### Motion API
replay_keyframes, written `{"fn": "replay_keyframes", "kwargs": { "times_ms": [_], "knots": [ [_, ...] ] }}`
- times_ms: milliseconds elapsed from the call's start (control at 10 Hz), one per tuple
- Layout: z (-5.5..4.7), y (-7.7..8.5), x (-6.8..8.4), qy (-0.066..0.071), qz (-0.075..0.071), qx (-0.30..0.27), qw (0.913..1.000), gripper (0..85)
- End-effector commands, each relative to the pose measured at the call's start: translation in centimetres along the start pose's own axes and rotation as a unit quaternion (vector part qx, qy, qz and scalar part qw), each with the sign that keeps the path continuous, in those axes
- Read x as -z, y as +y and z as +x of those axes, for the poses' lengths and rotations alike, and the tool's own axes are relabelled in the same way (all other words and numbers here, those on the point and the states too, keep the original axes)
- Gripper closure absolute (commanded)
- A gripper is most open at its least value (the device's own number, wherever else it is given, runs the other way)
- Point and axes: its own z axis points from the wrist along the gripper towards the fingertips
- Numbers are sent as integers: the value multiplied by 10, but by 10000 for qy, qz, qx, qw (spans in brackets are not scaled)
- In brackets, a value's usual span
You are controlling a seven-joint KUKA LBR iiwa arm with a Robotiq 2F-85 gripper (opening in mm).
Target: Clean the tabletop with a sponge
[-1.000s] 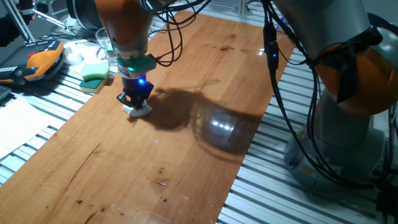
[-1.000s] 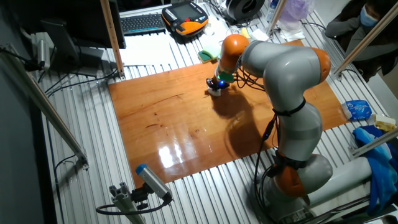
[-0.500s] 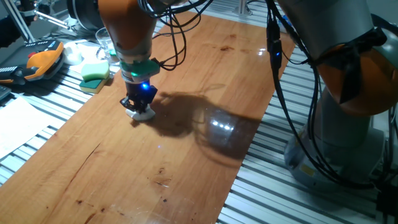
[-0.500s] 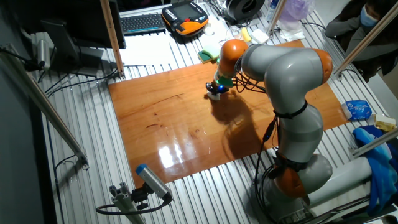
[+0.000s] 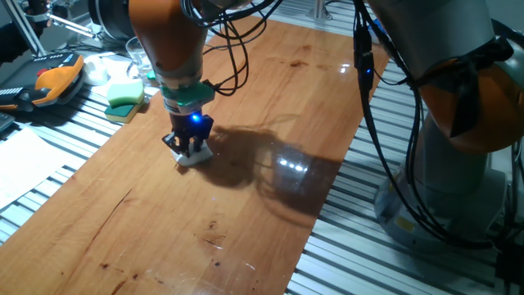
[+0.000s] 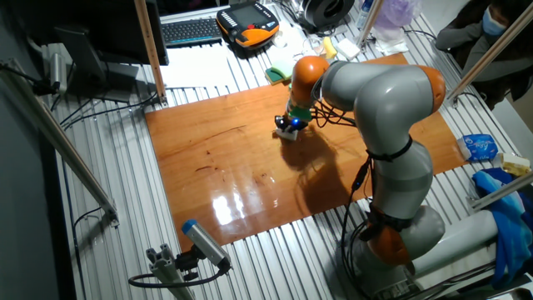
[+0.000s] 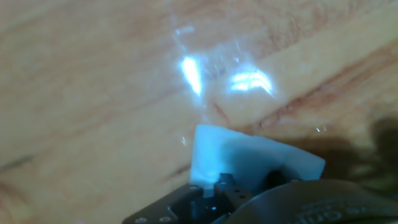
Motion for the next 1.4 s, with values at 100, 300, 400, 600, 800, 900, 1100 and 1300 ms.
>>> {"fn": "replay_keyframes", "kwargs": {
  "times_ms": [100, 300, 400, 600, 800, 900, 1100, 1300],
  "knots": [
    [-2, -1, 8, 69, 104, 26, 9999, 340],
    [-2, -3, 9, 0, 257, 149, 9996, 340],
    [-2, -5, 10, 2, 250, 157, 9996, 340],
    [-5, -11, 11, 22, 175, 218, 9996, 340],
    [-12, -9, 19, 149, 90, 164, 9997, 340],
    [-14, -10, 21, 136, 150, 179, 9996, 340],
    [-21, -16, 16, 59, 115, 226, 9997, 340],
    [-38, -21, 16, 58, 24, 318, 9995, 340]
  ]
}}
